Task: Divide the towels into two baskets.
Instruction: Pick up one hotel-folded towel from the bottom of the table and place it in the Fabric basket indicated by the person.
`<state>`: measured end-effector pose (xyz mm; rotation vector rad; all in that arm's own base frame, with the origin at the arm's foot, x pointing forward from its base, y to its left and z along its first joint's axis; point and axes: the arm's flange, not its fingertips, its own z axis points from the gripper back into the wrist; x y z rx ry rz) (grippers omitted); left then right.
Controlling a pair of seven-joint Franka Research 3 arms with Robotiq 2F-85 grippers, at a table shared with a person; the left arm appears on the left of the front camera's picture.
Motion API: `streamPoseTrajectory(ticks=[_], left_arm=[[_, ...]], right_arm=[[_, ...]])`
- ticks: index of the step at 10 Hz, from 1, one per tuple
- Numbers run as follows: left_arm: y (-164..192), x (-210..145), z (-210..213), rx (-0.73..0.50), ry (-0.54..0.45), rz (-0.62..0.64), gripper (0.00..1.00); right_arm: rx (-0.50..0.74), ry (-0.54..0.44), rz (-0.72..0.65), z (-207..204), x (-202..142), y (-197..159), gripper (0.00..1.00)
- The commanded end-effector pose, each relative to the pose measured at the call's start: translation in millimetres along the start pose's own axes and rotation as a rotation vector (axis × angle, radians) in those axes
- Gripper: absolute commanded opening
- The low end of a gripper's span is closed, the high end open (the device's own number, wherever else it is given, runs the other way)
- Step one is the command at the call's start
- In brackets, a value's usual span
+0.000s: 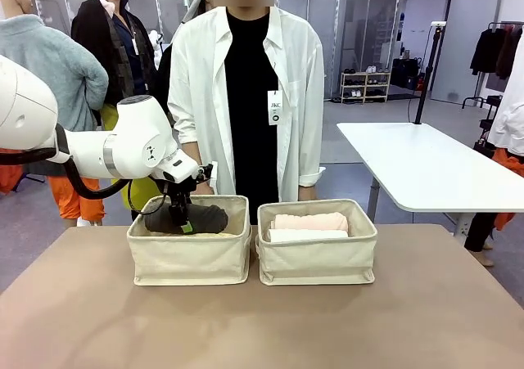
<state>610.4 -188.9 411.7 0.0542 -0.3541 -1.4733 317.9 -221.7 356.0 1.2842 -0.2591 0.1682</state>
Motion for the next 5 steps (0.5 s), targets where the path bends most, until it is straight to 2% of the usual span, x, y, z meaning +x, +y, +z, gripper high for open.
streamPoseTrajectory(ticks=[1,2,3,5], left_arm=[[1.5,-2.4,-0.3,0.003,0.006,-0.005,1.00],[0.0,0.0,0.0,0.000,0.000,0.000,1.00],[9.9,7.0,40.9,0.024,0.010,0.000,1.00],[-2.4,-18.6,109.3,-0.191,-0.073,0.099,1.00]], right_arm=[[0.005,-0.009,0.020,-0.3,-3.4,3.0,1.00],[0.005,-0.009,0.020,-0.3,-3.4,3.0,1.00],[0.005,-0.009,0.020,-0.3,-3.4,3.0,1.00],[0.005,-0.009,0.020,-0.3,-3.4,3.0,1.00]])
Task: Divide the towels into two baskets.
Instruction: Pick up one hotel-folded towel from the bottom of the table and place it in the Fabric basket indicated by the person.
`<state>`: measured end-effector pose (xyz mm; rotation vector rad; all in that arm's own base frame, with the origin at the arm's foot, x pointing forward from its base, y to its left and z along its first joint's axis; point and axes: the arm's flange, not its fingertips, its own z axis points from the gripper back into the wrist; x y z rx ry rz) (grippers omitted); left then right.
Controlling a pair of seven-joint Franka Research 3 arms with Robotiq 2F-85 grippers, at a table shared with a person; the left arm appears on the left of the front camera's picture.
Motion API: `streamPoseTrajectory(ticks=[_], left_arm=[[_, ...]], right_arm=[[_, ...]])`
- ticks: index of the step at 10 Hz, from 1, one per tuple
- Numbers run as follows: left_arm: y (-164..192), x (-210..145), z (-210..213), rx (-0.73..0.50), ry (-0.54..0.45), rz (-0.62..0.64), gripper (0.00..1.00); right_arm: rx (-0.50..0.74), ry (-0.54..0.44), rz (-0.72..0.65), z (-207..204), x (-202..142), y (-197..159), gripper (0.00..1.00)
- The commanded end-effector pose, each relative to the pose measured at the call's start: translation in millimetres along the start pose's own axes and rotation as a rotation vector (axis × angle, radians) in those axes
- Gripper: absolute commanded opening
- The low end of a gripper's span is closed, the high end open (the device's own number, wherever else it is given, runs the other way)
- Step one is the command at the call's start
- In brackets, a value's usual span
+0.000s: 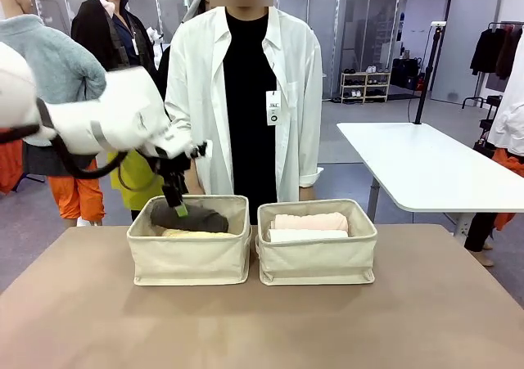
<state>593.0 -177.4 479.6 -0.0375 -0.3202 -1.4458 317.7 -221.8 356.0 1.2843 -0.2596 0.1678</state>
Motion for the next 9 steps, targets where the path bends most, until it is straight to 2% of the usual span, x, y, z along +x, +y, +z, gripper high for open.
streamPoseTrajectory(ticks=[1,2,3,4,5,7,9], left_arm=[[-19.8,-39.9,70.3,-0.152,-0.073,0.063,1.00],[-33.9,-60.4,95.6,-0.248,-0.119,0.118,1.00],[-43.1,-82.9,117.9,-0.313,-0.271,0.222,1.00],[-56.6,-113.5,132.0,-0.345,-0.312,0.341,1.00],[-70.0,-145.0,139.6,-0.406,-0.400,0.457,1.00],[-94.9,-213.8,142.8,-0.469,-0.520,0.664,1.00],[-125.6,-287.9,122.3,-0.580,-0.646,0.872,1.00]], right_arm=[[0.005,-0.008,0.020,-0.4,-3.2,2.9,1.00],[0.005,-0.008,0.020,-0.4,-3.2,2.9,1.00],[0.005,-0.008,0.020,-0.4,-3.2,2.9,1.00],[0.005,-0.008,0.020,-0.4,-3.2,2.9,1.00],[0.005,-0.008,0.020,-0.4,-3.2,2.9,1.00],[0.005,-0.008,0.020,-0.4,-3.2,2.9,1.00],[0.005,-0.008,0.020,-0.4,-3.2,2.9,1.00]])
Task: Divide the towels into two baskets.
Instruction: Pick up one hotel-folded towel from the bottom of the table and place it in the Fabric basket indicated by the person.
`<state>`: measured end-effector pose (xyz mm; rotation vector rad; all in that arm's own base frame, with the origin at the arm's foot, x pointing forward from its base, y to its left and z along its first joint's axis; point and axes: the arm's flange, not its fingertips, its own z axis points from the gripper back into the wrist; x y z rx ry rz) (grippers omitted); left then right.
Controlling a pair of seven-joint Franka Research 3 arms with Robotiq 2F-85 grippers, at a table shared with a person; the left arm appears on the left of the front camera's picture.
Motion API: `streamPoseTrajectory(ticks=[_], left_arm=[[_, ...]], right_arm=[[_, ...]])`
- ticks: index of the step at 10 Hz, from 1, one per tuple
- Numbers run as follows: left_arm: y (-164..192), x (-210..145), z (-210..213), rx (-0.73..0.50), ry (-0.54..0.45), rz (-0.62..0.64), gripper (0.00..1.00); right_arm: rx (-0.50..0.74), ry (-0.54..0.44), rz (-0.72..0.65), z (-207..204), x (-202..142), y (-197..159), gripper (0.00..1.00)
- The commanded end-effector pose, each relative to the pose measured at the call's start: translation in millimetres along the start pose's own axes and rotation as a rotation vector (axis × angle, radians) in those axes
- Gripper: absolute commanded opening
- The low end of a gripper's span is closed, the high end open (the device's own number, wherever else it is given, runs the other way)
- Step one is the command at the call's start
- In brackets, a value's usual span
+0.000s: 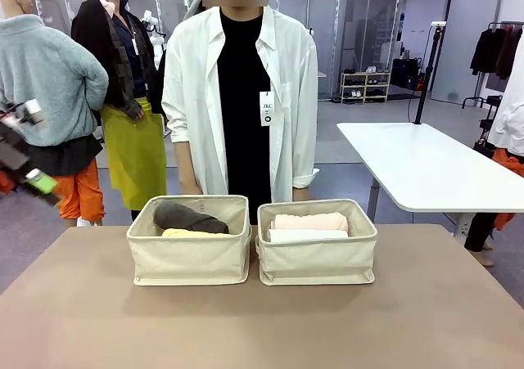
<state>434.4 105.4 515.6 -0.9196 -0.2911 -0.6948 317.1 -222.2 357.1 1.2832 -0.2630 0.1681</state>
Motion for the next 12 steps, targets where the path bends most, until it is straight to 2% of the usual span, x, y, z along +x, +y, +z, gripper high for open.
streamPoseTrajectory(ticks=[1,4,6,8,9,12], left_arm=[[14.8,-53.8,6.6,-0.096,-0.231,0.154,1.00],[51.0,-147.5,-4.0,-0.178,-0.430,0.317,1.00],[74.1,-181.6,-10.6,-0.245,-0.443,0.360,1.00],[92.2,-182.4,-3.5,-0.231,-0.482,0.345,1.00],[75.1,-191.9,-18.0,-0.214,-0.431,0.397,1.00],[75.1,-191.9,-18.0,-0.214,-0.431,0.397,1.00]], right_arm=[[0.006,-0.006,0.018,-1.2,-3.0,1.9,1.00],[0.006,-0.006,0.018,-1.2,-3.0,1.9,1.00],[0.006,-0.006,0.018,-1.2,-3.0,1.9,1.00],[0.006,-0.006,0.018,-1.2,-3.0,1.9,1.00],[0.006,-0.006,0.018,-1.2,-3.0,1.9,1.00],[0.006,-0.006,0.018,-1.2,-3.0,1.9,1.00]])
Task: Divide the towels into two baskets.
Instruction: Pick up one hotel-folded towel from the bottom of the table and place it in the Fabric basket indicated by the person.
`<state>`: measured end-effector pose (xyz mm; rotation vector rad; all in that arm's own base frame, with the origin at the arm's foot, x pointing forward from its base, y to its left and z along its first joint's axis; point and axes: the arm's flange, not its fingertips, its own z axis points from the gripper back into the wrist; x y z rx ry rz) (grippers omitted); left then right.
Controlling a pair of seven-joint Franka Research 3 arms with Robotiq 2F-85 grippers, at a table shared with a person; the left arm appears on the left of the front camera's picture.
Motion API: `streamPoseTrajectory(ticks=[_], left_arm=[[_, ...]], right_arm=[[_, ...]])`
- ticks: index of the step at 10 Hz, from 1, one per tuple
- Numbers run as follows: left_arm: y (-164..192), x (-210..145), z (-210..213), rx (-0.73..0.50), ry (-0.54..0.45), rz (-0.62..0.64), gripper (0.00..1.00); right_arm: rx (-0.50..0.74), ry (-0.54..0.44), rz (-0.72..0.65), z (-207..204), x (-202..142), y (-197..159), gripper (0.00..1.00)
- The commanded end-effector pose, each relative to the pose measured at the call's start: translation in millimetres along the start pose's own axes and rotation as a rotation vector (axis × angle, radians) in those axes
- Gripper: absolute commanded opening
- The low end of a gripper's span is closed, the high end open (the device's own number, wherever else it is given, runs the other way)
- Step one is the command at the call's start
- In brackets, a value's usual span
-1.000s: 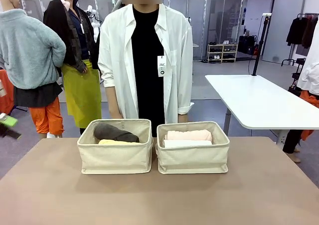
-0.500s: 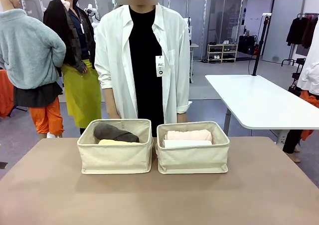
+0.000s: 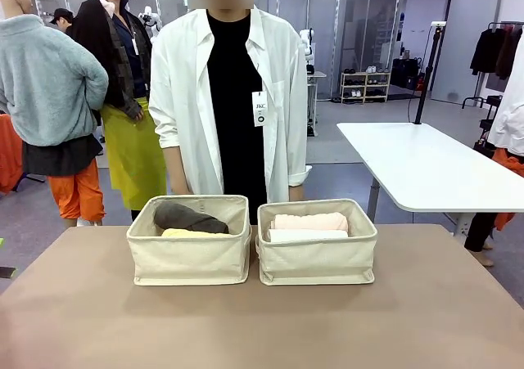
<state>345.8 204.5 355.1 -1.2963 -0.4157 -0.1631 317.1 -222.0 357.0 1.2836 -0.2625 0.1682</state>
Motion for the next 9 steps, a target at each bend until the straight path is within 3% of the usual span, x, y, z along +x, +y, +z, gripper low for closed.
streamPoseTrajectory(ticks=[1,9], left_arm=[[-6.9,-4.2,0.8,0.009,0.005,0.010,1.00],[-6.9,-4.2,0.8,0.009,0.005,0.010,1.00]], right_arm=[[0.006,-0.006,0.018,-1.0,-2.9,2.0,1.00],[0.006,-0.006,0.018,-1.0,-2.9,2.0,1.00]])
